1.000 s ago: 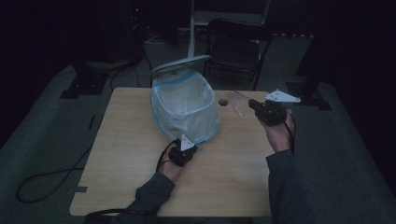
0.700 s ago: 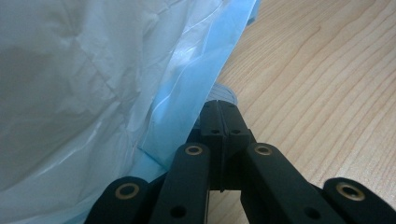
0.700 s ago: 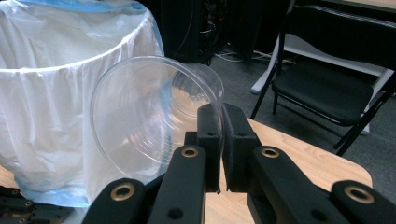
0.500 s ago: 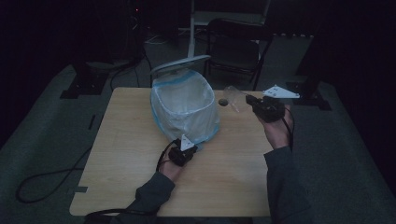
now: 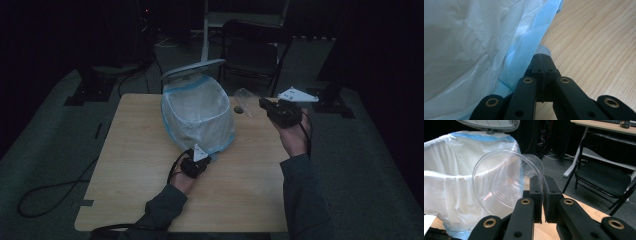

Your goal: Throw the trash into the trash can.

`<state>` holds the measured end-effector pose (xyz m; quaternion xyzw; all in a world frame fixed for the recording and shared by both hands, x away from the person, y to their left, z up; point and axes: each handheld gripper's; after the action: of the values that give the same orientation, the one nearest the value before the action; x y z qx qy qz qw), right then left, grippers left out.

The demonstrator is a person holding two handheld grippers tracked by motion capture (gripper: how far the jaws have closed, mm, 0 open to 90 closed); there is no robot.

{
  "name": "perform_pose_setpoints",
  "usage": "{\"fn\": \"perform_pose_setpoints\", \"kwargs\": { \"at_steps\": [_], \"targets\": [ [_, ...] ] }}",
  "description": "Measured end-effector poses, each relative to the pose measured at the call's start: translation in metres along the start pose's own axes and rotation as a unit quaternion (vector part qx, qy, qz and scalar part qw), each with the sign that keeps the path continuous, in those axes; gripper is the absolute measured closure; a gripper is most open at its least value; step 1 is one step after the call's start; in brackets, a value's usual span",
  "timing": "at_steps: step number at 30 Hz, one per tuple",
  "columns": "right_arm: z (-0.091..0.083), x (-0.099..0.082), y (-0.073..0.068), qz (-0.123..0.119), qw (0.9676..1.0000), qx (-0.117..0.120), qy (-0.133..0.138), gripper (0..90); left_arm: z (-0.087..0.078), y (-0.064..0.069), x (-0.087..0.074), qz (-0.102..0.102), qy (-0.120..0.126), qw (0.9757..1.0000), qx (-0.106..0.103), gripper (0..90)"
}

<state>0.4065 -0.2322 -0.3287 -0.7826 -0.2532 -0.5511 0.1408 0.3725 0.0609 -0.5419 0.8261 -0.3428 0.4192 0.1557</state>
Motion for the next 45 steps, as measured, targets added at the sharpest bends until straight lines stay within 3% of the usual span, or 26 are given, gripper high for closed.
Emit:
{"fn": "perform_pose_setpoints", "kwargs": {
  "at_steps": [24, 45],
  "targets": [
    [0.007, 0.020, -0.017, -0.015, 0.9994, 0.023, 0.019, 87.0, 0.000, 0.000, 0.000, -0.001, 0.002, 1.0000, 0.001, 90.0],
    [0.022, 0.030, -0.033, -0.024, 0.9984, 0.048, 0.020, 86.9, 0.000, 0.000, 0.000, -0.001, 0.001, 1.0000, 0.000, 90.0]
  ]
}}
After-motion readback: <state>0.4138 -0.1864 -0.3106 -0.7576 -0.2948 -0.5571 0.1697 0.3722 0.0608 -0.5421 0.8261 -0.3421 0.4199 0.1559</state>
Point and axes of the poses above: each handheld gripper's, and its own axes: z roughly forward along the jaws, x roughly out of its top, y roughly to its right
